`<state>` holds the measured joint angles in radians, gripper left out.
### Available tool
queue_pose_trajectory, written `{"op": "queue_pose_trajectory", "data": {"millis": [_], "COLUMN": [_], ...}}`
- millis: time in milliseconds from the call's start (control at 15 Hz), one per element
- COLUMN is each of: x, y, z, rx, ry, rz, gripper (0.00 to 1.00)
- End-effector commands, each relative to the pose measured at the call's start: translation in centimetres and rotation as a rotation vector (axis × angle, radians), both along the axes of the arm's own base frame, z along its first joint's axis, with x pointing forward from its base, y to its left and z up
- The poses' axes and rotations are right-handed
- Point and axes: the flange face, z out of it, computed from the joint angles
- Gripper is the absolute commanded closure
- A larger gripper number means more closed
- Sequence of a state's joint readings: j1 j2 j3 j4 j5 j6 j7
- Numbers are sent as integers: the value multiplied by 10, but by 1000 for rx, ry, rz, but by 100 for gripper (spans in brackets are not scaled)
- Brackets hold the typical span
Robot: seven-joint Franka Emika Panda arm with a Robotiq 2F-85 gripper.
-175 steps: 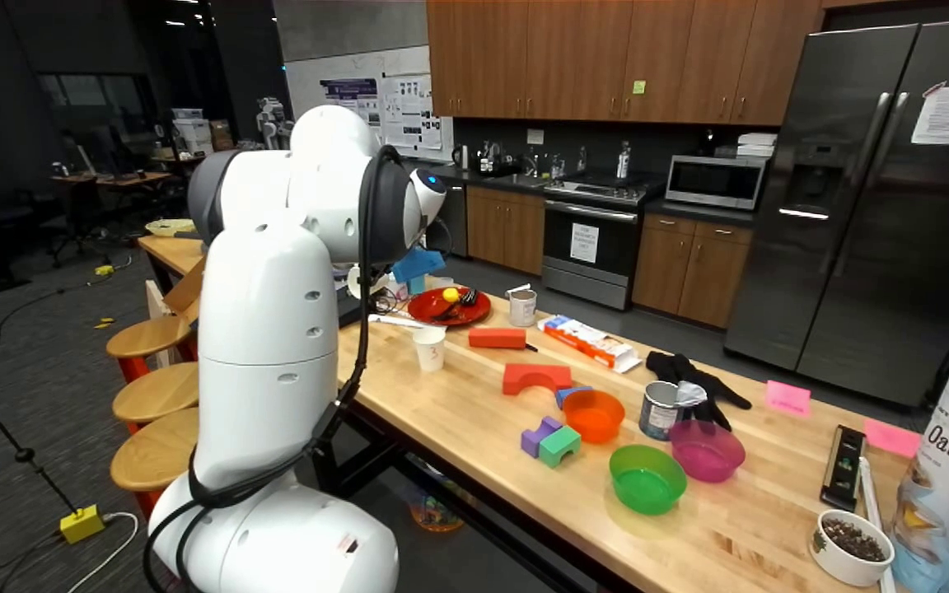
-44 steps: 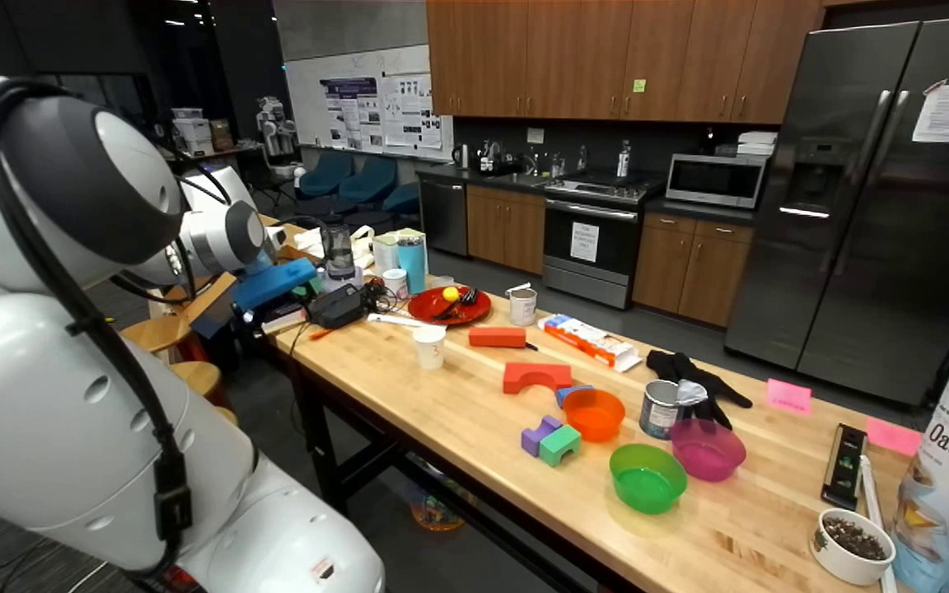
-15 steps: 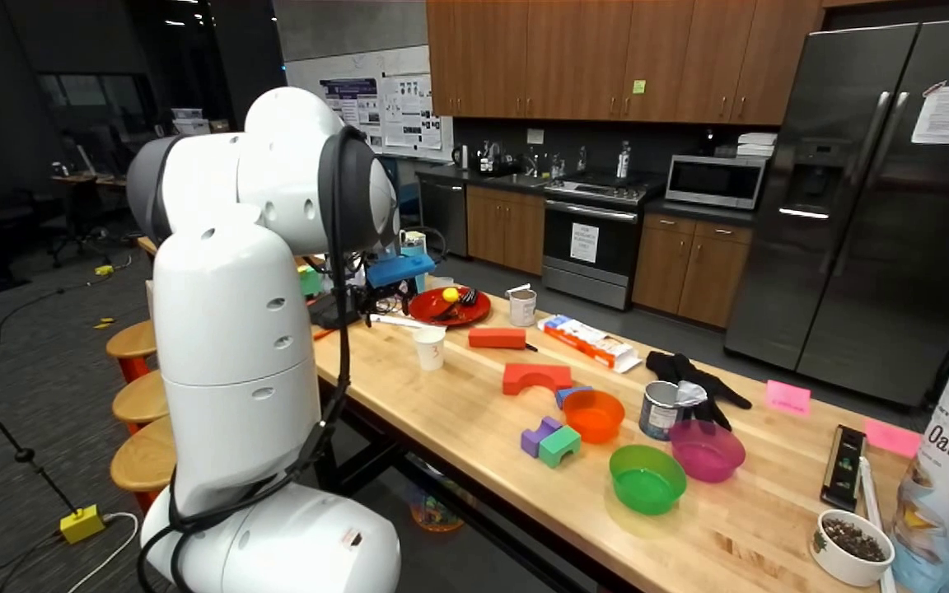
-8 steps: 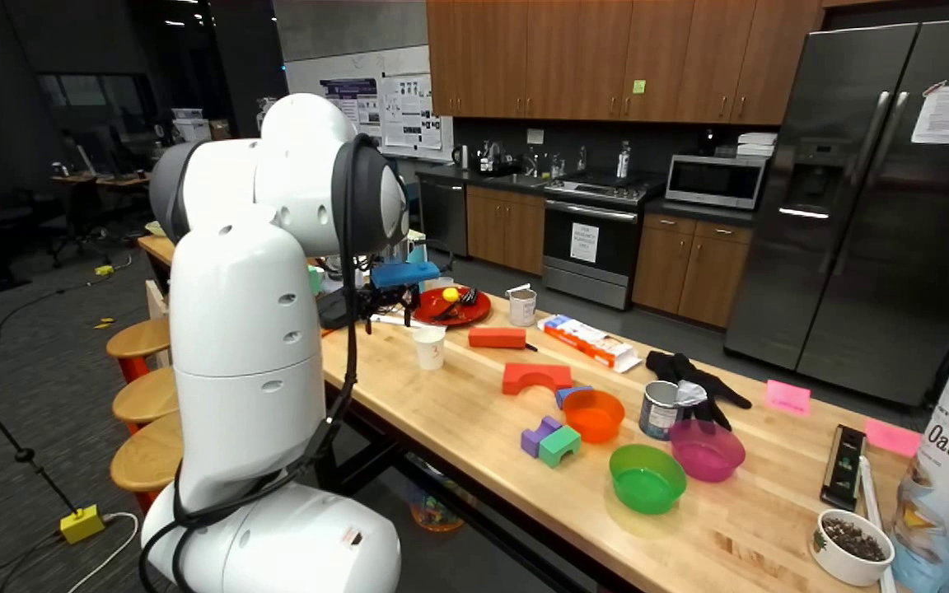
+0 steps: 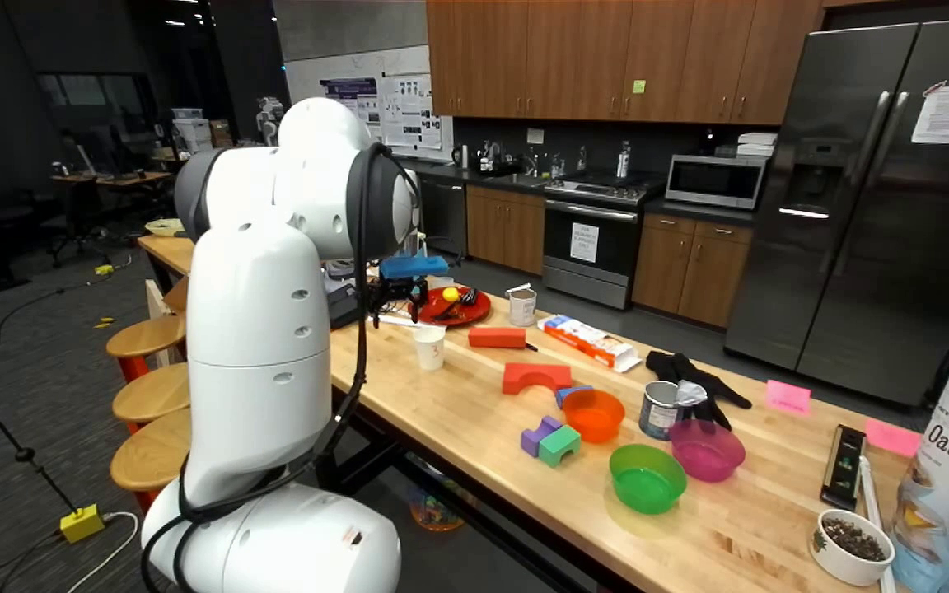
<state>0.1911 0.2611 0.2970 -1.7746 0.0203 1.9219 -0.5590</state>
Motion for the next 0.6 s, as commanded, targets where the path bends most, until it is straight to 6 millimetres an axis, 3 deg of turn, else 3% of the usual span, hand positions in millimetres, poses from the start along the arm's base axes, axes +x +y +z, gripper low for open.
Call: {"op": "queue_pose_trajectory", "data": {"millis": [0, 533], "x": [20, 49], "y": [-1, 0], "z": [-6, -34], "rx": [2, 30], "ry": [22, 75], "rz": [0, 10], "gripper": [0, 0]}}
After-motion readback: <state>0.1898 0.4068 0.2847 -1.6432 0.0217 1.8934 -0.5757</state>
